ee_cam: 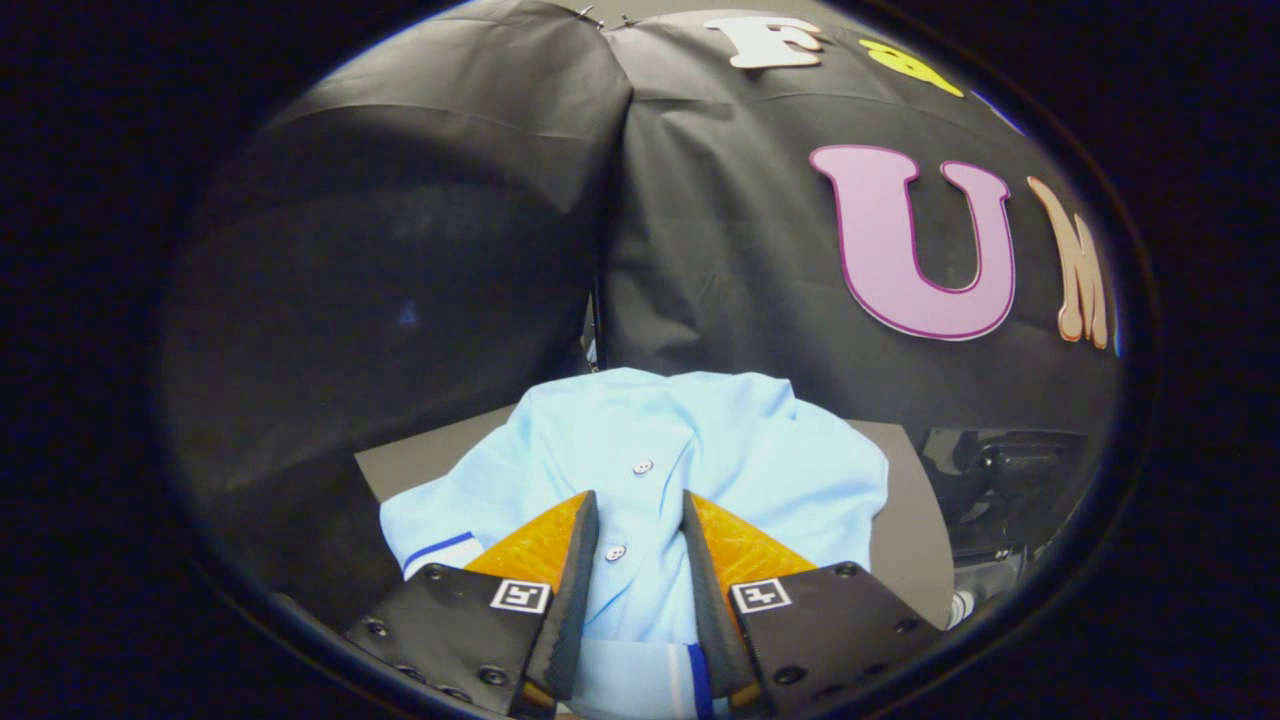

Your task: Put the clothes into the washing machine and then close the washing machine lid.

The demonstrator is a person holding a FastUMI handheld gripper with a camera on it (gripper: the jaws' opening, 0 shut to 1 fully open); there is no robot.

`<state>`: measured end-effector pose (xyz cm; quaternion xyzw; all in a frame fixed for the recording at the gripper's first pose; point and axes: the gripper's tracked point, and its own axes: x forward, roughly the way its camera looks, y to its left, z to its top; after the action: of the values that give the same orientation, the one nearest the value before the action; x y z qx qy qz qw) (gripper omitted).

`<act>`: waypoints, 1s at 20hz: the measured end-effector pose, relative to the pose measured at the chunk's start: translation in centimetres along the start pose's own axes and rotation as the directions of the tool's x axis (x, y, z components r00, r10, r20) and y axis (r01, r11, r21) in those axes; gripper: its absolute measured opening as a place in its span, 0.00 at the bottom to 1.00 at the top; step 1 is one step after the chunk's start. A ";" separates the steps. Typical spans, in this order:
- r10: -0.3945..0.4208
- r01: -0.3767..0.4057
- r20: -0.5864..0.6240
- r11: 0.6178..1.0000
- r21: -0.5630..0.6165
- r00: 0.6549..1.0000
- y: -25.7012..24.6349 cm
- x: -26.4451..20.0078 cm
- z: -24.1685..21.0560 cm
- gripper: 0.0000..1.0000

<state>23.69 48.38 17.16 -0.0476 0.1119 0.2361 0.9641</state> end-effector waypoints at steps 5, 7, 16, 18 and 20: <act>-0.038 0.038 -0.002 0.998 0.053 0.999 -0.2 -0.1 0.1 0.16; -0.045 0.044 0.007 0.997 0.063 0.999 -0.2 -0.2 0.3 0.16; -0.140 0.136 0.105 0.990 0.042 0.985 -6.2 -3.7 4.8 0.07; -0.195 0.190 0.116 0.980 0.052 0.974 -9.3 -5.0 5.5 0.07; -0.251 0.246 0.120 0.968 0.055 0.961 -12.3 -6.2 5.9 0.07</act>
<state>25.25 35.60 24.84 -0.0273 0.0486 0.1136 0.9920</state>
